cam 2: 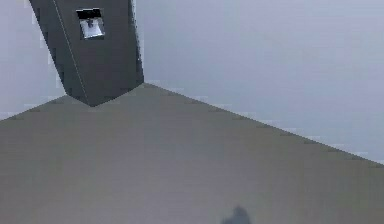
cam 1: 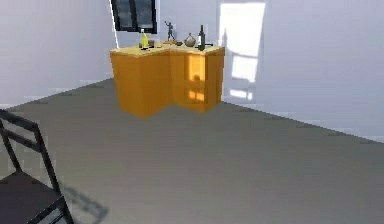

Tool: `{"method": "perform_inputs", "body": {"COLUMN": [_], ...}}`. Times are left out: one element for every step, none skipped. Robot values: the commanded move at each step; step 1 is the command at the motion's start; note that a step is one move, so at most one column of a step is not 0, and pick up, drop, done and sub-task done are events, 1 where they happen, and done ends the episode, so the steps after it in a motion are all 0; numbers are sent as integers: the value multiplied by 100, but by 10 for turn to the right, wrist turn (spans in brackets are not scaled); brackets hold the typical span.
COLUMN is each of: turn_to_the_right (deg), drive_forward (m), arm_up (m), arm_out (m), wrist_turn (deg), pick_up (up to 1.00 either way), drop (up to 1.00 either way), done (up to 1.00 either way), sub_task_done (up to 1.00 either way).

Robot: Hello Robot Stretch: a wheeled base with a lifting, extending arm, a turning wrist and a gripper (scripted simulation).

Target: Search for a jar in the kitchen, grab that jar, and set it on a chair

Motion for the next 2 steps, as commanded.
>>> {"method": "perform_inputs", "body": {"turn_to_the_right": [0, 0], "drive_forward": [100, 100], "arm_up": [0, 0], "arm_out": [0, 0], "wrist_turn": [0, 0], "pick_up": [0, 0], "drop": [0, 0], "done": [0, 0], "sub_task_done": [0, 0]}}
